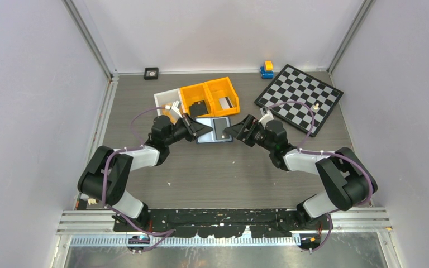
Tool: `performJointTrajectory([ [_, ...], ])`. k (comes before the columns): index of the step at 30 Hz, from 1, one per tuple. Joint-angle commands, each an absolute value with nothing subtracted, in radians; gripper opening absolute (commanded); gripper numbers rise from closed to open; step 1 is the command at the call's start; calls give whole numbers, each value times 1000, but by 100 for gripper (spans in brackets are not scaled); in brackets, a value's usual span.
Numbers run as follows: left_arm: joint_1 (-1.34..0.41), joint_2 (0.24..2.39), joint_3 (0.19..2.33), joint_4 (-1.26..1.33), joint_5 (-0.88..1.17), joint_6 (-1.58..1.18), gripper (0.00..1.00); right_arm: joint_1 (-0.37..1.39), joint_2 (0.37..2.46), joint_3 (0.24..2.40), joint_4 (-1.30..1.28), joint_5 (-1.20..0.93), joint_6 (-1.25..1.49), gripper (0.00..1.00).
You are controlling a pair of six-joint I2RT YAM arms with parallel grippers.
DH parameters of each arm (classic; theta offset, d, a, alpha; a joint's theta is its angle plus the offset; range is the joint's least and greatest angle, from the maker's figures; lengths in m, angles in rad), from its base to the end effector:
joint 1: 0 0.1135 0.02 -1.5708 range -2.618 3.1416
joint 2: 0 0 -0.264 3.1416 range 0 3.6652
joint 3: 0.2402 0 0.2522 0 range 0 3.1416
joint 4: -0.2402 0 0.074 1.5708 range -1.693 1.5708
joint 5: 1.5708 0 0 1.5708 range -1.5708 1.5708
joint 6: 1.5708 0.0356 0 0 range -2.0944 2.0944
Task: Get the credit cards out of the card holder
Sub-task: Remove the credit card from the card holder.
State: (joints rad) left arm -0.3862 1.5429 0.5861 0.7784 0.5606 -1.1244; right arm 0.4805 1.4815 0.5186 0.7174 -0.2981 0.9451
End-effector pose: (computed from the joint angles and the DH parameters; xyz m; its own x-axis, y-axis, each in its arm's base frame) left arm 0.2757 -0.1325 0.1933 -0.7959 -0.5010 -0.3398 0.1987 0.3139 -0.9284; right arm 0.2527 0.1435 0.1834 -0.6891 0.5146 -0.5102 -0.2320 0.5104 0.8281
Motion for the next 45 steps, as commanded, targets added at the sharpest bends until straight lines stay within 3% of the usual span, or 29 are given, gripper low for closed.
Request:
performJointTrajectory([
  [1, -390, 1494, 576, 927, 593, -1152, 0, 480, 1479, 545, 764, -306, 951, 89],
  [5, -390, 1507, 581, 953, 611, -1168, 0, 475, 1491, 533, 861, -354, 986, 87],
  [13, -389, 1531, 582, 970, 615, -1183, 0, 474, 1452, 501, 966, -396, 997, 58],
  [19, -390, 1522, 581, 957, 611, -1174, 0, 473, 1456, 487, 1042, -420, 1015, 45],
  [23, -390, 1514, 578, 954, 609, -1165, 0, 473, 1460, 489, 1043, -423, 1016, 30],
  [30, -390, 1499, 579, 928, 603, -1149, 0, 473, 1470, 497, 1057, -444, 1021, 12],
  [34, -388, 1474, 576, 869, 572, -1126, 18, 472, 1462, 502, 1023, -438, 1009, 1],
  [43, -374, 1156, 539, 419, 263, -957, 66, 465, 1394, 509, 797, -300, 934, 0],
  [45, -376, 1054, 516, 368, 174, -925, 70, 465, 1382, 523, 718, -267, 908, 1],
])
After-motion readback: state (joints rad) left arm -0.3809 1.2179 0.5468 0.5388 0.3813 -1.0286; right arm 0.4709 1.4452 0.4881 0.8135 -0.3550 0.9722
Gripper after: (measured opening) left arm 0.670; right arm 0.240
